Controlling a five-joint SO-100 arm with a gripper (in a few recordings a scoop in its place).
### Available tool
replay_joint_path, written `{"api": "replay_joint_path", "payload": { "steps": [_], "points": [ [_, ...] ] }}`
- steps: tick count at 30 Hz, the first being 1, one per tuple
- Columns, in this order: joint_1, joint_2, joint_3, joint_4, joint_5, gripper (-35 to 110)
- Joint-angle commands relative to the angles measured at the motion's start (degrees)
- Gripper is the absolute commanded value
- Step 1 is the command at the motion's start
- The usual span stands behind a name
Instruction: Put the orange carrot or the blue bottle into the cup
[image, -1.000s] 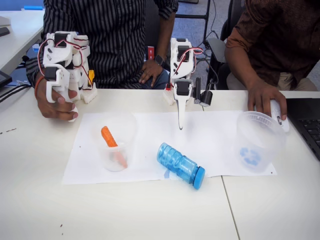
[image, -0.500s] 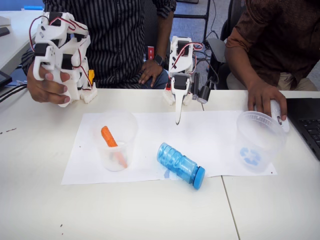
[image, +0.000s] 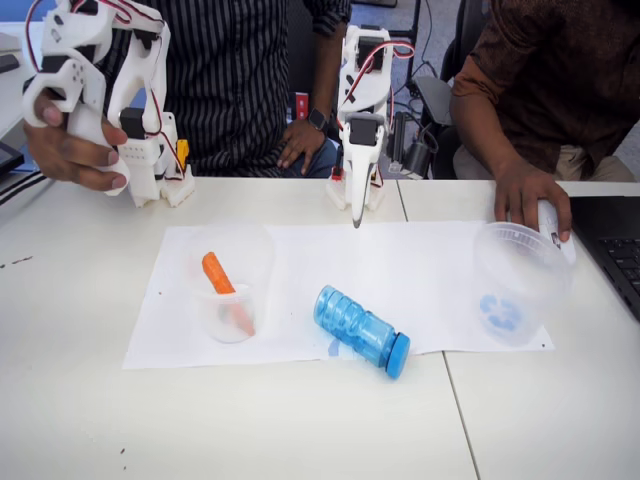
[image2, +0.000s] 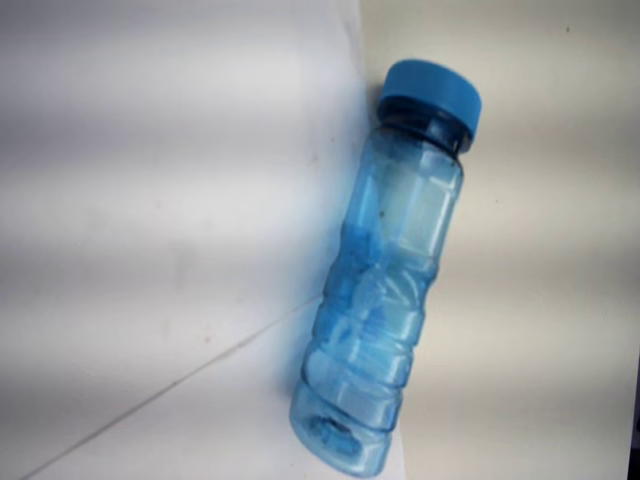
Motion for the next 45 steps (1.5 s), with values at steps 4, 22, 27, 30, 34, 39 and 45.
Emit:
{"api": "replay_joint_path", "payload": {
  "steps": [4,22,27,30,34,39,45],
  "points": [
    [0.8,-9.6,-12.8,0.1,8.3,47],
    [1.7,-18.2,-17.0,-0.9,20.6,48],
    [1.7,-25.0,-17.7,-3.6,25.3,48],
    [1.7,-28.4,-17.7,-3.9,26.7,48],
    [1.7,-31.8,-17.7,-3.9,26.5,48],
    [1.7,-32.2,-17.8,-3.8,23.6,48],
    [2.5,-33.1,-22.5,-1.1,21.1,48]
  ]
}}
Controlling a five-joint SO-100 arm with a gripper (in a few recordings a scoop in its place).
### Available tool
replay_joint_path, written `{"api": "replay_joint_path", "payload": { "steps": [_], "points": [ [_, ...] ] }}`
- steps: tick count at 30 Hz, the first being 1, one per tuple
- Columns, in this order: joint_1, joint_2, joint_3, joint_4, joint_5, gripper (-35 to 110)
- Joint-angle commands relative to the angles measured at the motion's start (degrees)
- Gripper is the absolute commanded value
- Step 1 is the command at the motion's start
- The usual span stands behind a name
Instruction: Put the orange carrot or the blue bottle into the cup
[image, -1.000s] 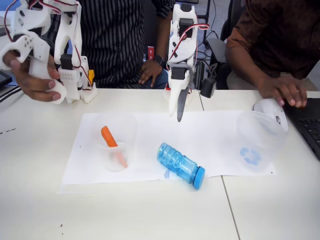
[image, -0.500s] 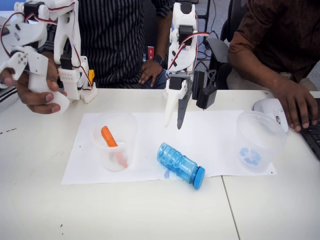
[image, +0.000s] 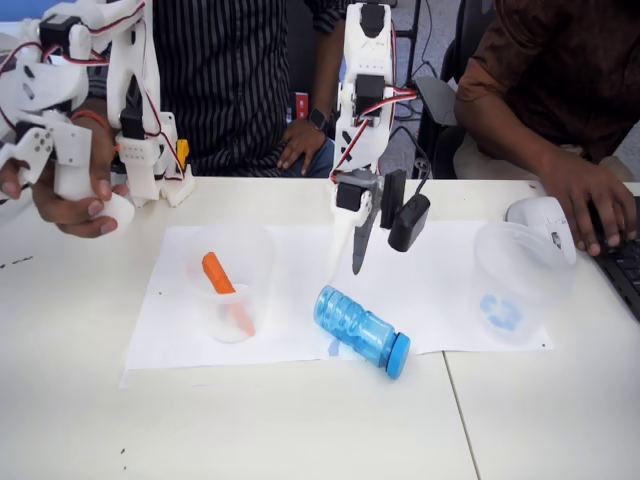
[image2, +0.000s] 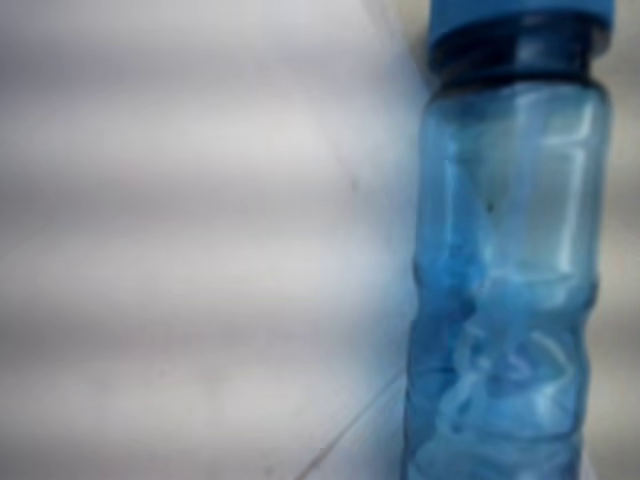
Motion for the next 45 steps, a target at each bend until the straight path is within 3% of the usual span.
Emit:
{"api": "replay_joint_path", "payload": {
  "steps": [1,13,20,45],
  "points": [
    [2.4,1.2,-9.8,2.6,0.2,48],
    [4.2,-13.5,-23.1,14.2,0.3,48],
    [0.4,-14.3,-24.6,14.3,0.4,48],
    [4.0,-21.4,-25.9,14.2,-0.7,48]
  ]
}}
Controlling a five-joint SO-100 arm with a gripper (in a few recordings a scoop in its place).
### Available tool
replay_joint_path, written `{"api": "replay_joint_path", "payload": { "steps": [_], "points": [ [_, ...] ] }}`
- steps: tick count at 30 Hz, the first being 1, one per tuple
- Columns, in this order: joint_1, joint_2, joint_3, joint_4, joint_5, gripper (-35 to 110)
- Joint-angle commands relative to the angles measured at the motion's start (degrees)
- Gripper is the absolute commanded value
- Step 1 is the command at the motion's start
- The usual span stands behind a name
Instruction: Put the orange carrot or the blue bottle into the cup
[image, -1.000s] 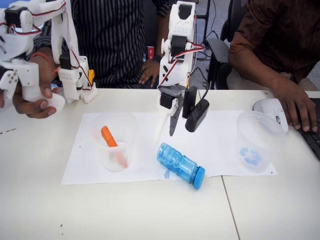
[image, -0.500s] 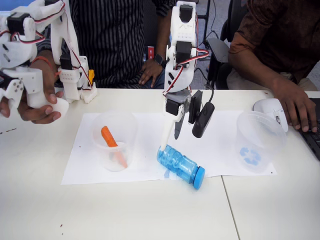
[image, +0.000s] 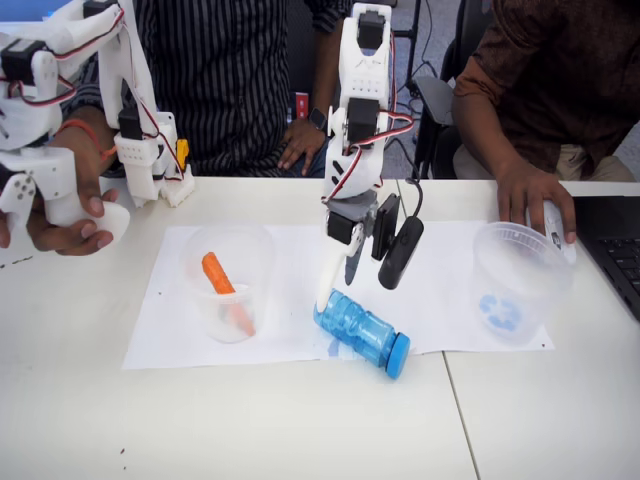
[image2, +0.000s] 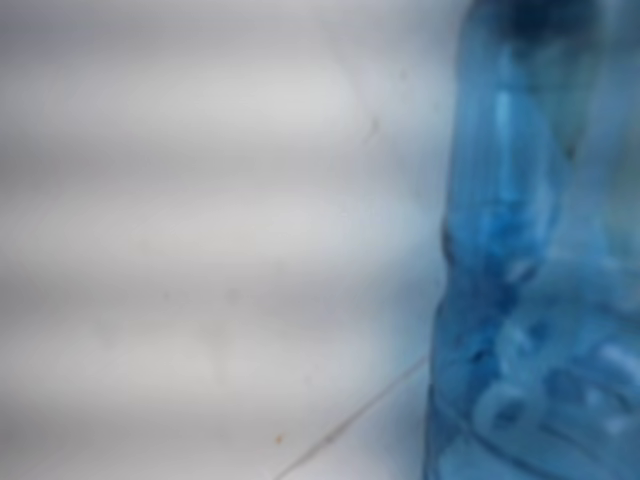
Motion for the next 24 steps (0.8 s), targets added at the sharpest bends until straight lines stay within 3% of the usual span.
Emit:
{"api": "replay_joint_path", "payload": {
  "steps": [1,24],
  "points": [
    [1.4,2.0,-5.8,0.2,0.3,48],
    [1.1,-5.8,-6.6,-4.8,0.3,48]
  ]
}}
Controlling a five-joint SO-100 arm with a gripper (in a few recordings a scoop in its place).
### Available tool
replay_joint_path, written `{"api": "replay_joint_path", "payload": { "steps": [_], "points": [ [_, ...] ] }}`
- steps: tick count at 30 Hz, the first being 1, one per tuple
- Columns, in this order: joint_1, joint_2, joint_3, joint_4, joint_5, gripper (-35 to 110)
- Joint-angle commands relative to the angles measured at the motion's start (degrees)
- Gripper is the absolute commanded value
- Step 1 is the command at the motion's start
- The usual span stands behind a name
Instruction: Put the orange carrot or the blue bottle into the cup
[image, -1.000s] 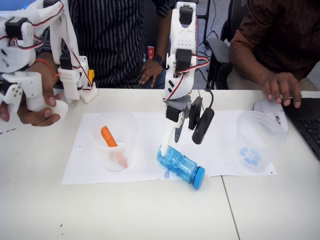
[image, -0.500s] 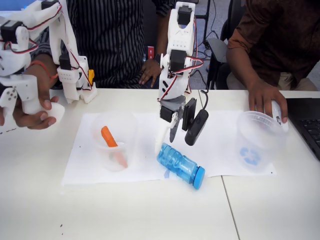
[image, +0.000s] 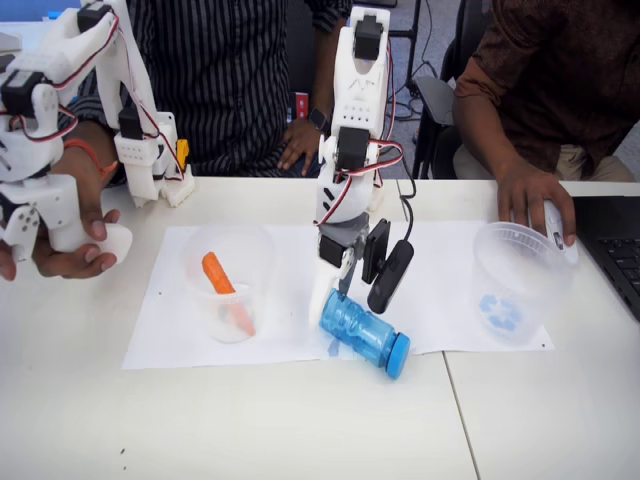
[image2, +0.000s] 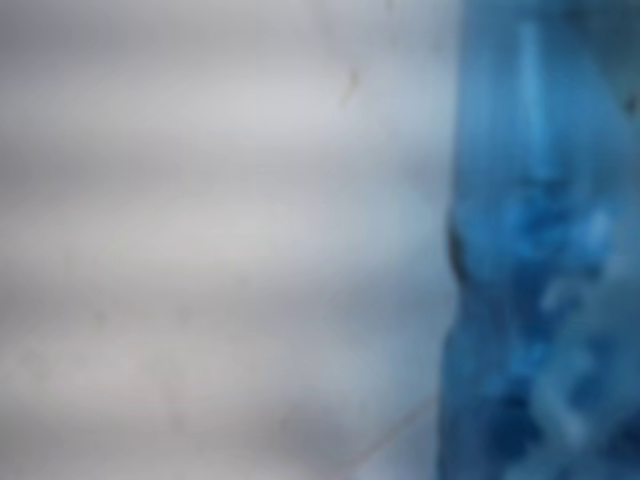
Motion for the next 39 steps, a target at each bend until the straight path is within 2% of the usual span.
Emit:
{"api": "replay_joint_path", "payload": {
  "steps": [1,39],
  "points": [
    [0.9,1.9,-7.4,-0.1,0.3,48],
    [0.9,-3.3,-10.5,0.0,1.0,48]
  ]
}}
